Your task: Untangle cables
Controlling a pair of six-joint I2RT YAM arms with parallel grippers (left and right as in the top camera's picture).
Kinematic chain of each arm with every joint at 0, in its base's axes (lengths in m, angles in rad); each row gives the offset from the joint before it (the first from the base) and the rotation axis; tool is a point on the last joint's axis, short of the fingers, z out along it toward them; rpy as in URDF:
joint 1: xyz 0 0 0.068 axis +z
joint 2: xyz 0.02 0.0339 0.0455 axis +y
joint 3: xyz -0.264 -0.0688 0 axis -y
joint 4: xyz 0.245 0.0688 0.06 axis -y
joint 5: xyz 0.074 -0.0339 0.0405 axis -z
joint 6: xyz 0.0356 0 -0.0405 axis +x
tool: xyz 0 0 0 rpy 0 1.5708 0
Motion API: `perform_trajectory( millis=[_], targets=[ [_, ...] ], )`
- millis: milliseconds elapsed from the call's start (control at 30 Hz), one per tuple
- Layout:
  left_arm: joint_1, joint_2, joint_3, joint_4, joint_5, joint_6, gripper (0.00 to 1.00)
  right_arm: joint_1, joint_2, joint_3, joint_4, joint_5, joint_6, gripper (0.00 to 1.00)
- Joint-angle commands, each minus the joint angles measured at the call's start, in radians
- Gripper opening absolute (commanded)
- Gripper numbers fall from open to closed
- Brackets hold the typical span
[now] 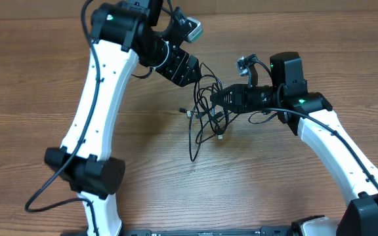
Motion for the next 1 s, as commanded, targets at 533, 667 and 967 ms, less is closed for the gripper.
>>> perform_trajectory(
  millis=[533,667,967],
  targets=[
    [-0.017,0.17,0.01,0.082,0.116,0.03,0.79,0.001,0.001,0.007,0.008,-0.049,-0.022,0.06],
    [-0.032,0.2,0.009,0.081,0.136,0.03,0.72,0.001,0.001,0.007,0.008,-0.049,-0.022,0.06],
    [-0.054,0.255,0.009,0.089,0.193,0.029,0.27,0.001,0.001,0.007,0.005,-0.049,-0.022,0.06]
  ],
)
